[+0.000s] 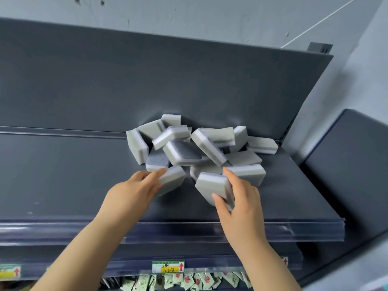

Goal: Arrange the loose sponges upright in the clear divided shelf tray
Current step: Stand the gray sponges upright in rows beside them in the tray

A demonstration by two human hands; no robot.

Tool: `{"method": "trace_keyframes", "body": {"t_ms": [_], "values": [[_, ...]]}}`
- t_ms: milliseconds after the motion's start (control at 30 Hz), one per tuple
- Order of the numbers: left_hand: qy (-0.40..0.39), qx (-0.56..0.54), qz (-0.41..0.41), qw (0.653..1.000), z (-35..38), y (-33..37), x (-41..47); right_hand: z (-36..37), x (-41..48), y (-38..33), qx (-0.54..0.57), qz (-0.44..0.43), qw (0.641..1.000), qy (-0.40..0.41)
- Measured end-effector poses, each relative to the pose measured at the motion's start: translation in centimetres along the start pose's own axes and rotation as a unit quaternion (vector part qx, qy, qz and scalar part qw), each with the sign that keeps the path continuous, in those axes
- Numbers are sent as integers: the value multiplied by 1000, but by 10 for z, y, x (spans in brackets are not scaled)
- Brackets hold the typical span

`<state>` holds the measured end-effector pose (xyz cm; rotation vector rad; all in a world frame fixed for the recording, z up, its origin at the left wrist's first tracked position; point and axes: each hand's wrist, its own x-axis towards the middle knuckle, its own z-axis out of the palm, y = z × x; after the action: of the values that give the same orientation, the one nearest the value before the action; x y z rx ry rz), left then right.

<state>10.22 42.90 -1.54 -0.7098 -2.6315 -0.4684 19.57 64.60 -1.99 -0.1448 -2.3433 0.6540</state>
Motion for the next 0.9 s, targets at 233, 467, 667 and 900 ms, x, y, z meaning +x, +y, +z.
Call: {"method": "trace_keyframes", "body": {"t_ms": [233, 467, 667, 900], "values": [[-66, -44, -17, 997, 13, -4, -6, -5, -7, 5, 36, 55, 998, -15], [-4, -101, 12, 995, -9, 11, -9, -15, -13, 10, 104, 93, 990, -33], [34, -134, 3, 990, -31, 20, -7, -11, -13, 4, 166, 71, 983, -44], [30, -126, 19, 991, -56, 3, -10, 5, -7, -4, 223, 79, 971, -41]]}}
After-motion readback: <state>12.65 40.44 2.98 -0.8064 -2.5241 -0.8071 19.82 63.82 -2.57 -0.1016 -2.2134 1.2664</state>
